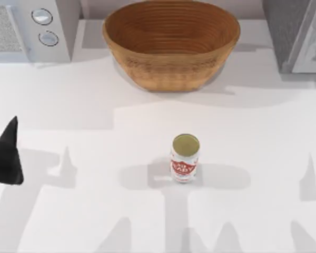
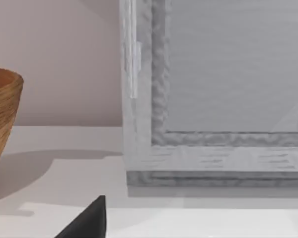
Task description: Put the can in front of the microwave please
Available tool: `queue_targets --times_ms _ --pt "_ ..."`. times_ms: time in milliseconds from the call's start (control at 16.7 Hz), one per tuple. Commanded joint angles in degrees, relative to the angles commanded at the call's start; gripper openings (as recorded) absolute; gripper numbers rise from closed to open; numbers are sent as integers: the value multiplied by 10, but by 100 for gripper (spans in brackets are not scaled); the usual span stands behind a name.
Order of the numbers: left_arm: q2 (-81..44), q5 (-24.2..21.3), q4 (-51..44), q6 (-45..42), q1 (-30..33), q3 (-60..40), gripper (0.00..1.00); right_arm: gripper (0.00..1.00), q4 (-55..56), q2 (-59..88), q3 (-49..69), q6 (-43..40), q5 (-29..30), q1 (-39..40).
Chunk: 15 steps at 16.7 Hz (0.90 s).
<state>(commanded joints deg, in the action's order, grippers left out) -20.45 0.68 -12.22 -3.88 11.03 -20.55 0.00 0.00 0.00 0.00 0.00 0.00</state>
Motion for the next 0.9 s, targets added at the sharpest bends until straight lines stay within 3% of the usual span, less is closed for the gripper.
queue_targets --times_ms 540,900 --pt "-560 -2 -325 -35 197 -435 100 100 0 0 0 0 0 0" --pt "-913 -15 -535 -17 295 -705 100 100 0 0 0 0 0 0"
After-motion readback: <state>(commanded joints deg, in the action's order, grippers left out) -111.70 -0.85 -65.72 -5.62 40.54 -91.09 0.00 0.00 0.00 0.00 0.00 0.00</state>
